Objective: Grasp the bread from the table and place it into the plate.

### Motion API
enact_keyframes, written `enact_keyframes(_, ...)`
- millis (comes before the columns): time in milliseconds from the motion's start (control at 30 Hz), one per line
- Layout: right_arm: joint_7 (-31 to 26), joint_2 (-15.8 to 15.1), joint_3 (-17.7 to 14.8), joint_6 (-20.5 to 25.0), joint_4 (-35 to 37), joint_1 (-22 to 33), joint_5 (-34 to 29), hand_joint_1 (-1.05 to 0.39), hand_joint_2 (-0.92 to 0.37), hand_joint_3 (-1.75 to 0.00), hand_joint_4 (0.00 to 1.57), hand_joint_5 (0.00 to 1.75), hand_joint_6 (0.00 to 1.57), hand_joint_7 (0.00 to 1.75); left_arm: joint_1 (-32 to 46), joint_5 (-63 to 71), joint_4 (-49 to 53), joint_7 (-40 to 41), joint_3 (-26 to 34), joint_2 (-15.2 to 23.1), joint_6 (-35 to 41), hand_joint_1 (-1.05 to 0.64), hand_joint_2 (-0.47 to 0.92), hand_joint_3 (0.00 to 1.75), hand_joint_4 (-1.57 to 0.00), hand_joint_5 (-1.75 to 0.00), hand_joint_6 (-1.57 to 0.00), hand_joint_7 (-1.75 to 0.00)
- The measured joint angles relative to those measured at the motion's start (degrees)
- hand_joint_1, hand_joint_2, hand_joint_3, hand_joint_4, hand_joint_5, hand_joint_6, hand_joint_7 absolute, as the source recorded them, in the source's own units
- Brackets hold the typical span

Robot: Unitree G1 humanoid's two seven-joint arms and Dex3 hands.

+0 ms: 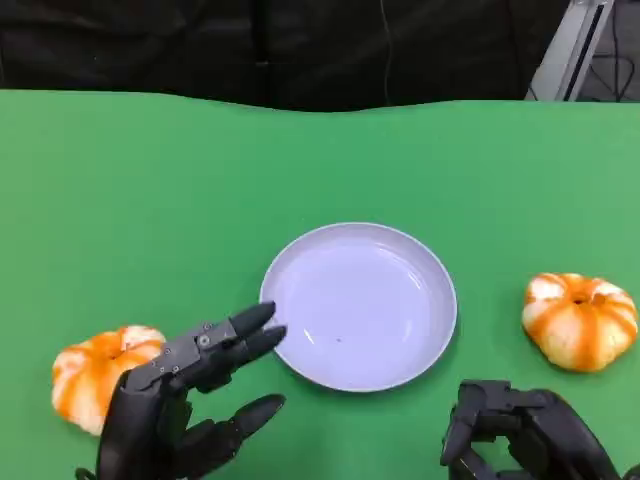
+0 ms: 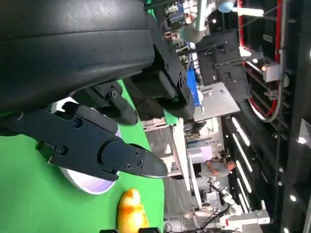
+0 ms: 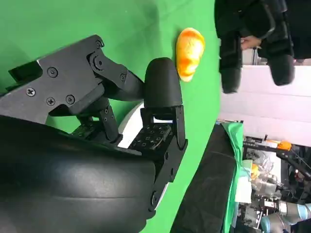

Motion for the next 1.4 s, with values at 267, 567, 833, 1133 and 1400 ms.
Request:
enact_keyframes(267,0.0,0.0,0.0,0.0,0.0,0.0,0.0,-0.12,-0.64,-0.93,0.83,1.55,0.84,1.29,0.86,0.0,-0.89,0.0,-0.15,0.05,1.27,-0.54,0.92,0.2,-0.63,0.0,-0.58,0.0)
enact_keyframes(567,-0.05,-0.08,-0.03,-0.03,0.02,-0.01,-0.03,-0.11,-0.63,-0.94,0.84,1.55,0.84,1.3,0.9,1.91,-7.24,2.2,4.91,3.67,2.55,-0.64,0.92,0.22,-0.51,0.0,-0.45,0.0)
enact_keyframes(833,-0.05,-0.08,-0.01,-0.03,0.0,-0.01,-0.04,-0.12,-0.62,-0.96,0.83,1.56,0.84,1.3,1.04,4.22,-8.56,3.68,5.75,4.56,3.98,-0.71,0.92,0.23,-0.48,0.0,-0.43,0.0)
enact_keyframes(1133,-0.01,-0.16,0.01,-0.11,0.03,-0.01,-0.02,-0.13,-0.59,-1.01,0.82,1.57,0.83,1.31,1.02,15.9,-9.49,10.85,10.94,8.06,4.13,-0.8,0.92,0.24,-0.45,0.0,-0.42,0.0)
enact_keyframes(1400,0.07,-0.22,0.01,-0.04,-0.15,0.04,0.01,-0.12,-0.61,-0.98,0.83,1.56,0.83,1.3,1.77,30.27,-11.86,16.43,12.98,12.14,11.36,-0.91,0.92,0.28,-0.38,-0.01,-0.46,-0.02)
